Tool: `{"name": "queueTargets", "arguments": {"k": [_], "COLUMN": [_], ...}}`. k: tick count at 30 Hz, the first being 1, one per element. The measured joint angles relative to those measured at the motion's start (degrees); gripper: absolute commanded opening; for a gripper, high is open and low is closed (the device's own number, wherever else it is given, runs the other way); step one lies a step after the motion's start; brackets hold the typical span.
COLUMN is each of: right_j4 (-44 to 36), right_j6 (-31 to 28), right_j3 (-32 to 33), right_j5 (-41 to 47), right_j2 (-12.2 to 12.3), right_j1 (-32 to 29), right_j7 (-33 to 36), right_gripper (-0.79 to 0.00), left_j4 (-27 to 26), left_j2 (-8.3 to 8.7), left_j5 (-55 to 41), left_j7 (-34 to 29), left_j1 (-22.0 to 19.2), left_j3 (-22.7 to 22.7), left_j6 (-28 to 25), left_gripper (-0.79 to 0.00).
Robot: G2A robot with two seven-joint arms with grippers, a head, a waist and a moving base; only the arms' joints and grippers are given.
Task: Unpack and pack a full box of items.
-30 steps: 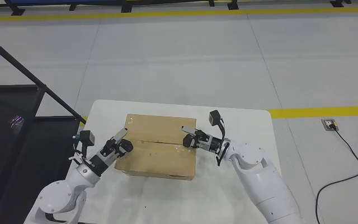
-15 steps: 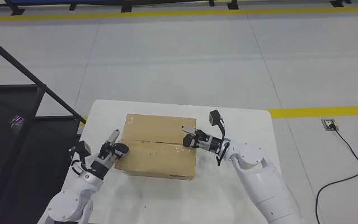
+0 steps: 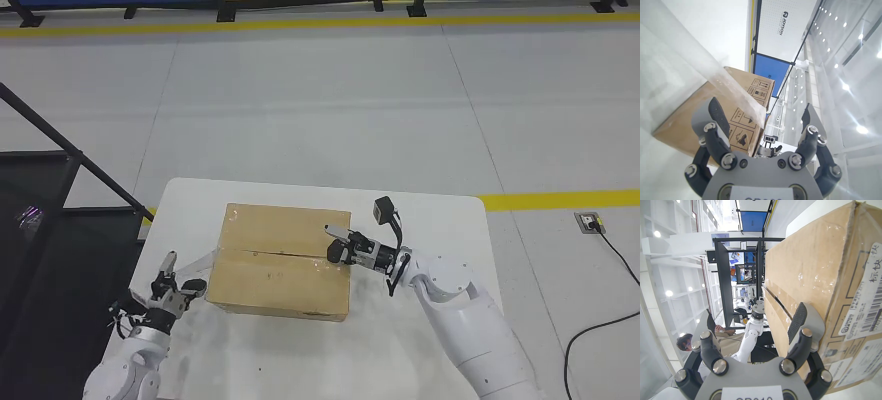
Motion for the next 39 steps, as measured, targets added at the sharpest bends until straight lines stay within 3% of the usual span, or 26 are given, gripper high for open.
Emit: {"name": "queueTargets", "arguments": {"k": [7, 16, 21, 26, 32, 39], "right_j4": [0.0, 0.0, 0.0, 0.0, 0.0, 0.0], "right_j6": [0.0, 0.0, 0.0, 0.0, 0.0, 0.0], "right_j3": [0.0, 0.0, 0.0, 0.0, 0.0, 0.0], "right_j5": [0.0, 0.0, 0.0, 0.0, 0.0, 0.0], "right_j2": [0.0, 0.0, 0.0, 0.0, 0.0, 0.0], "right_j1": [0.0, 0.0, 0.0, 0.0, 0.0, 0.0], "right_j7": [0.0, 0.0, 0.0, 0.0, 0.0, 0.0], "right_gripper": [0.0, 0.0, 0.0, 0.0, 0.0, 0.0], "left_j4": [6.7, 10.7, 6.7, -1.0, -9.5, -12.6], "left_j2": [-1.22, -2.7, -2.73, -2.6, -2.72, -3.05], "left_j5": [1.1, 0.5, 3.0, 7.0, 10.8, 14.2], "left_j7": [3.1, 6.4, 7.0, 9.8, 13.9, 15.4], "left_j1": [-5.9, -11.3, -9.7, -6.0, -3.1, -3.6], "left_j3": [4.7, 7.2, 5.4, 2.5, 0.4, 0.6], "left_j6": [1.2, -3.9, -7.8, -10.4, -7.9, -3.9], "left_gripper": [0.0, 0.0, 0.0, 0.0, 0.0, 0.0]}}
